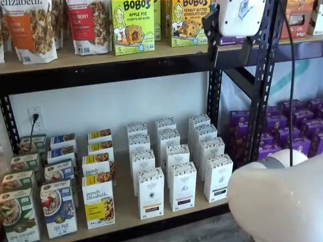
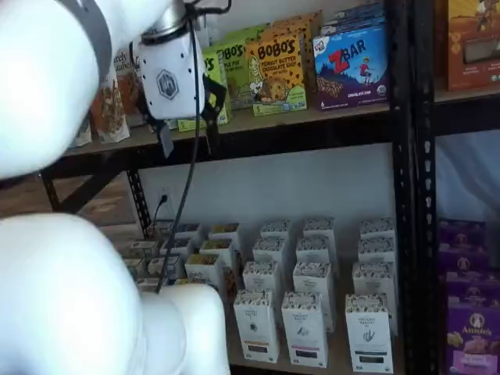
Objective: Pick up the white box with a yellow strip in the middle, on the bottom shelf, the fourth box from the left
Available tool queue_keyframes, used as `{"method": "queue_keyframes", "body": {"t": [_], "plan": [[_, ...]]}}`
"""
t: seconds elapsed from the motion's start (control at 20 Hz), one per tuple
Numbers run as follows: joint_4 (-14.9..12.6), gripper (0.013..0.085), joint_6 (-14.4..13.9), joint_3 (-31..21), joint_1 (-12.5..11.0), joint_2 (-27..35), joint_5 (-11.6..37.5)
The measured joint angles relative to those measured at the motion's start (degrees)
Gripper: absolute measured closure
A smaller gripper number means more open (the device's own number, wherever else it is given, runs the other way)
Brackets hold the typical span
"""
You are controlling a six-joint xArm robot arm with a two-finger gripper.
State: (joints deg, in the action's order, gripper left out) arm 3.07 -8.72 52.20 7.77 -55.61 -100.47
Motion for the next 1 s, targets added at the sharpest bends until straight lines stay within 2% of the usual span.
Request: {"method": "queue_keyframes", "body": {"t": [0.55,0.7,1.0], "plan": [[-0.23,0.0130,-5.07,-7.42,5.37,-0.65,7.10],[-1.16,0.0130,-6.66,-9.68,7.14,-0.43,9.79],[-1.90,0.0130,-7.64,-14.00,8.15,0.69,15.63]]}}
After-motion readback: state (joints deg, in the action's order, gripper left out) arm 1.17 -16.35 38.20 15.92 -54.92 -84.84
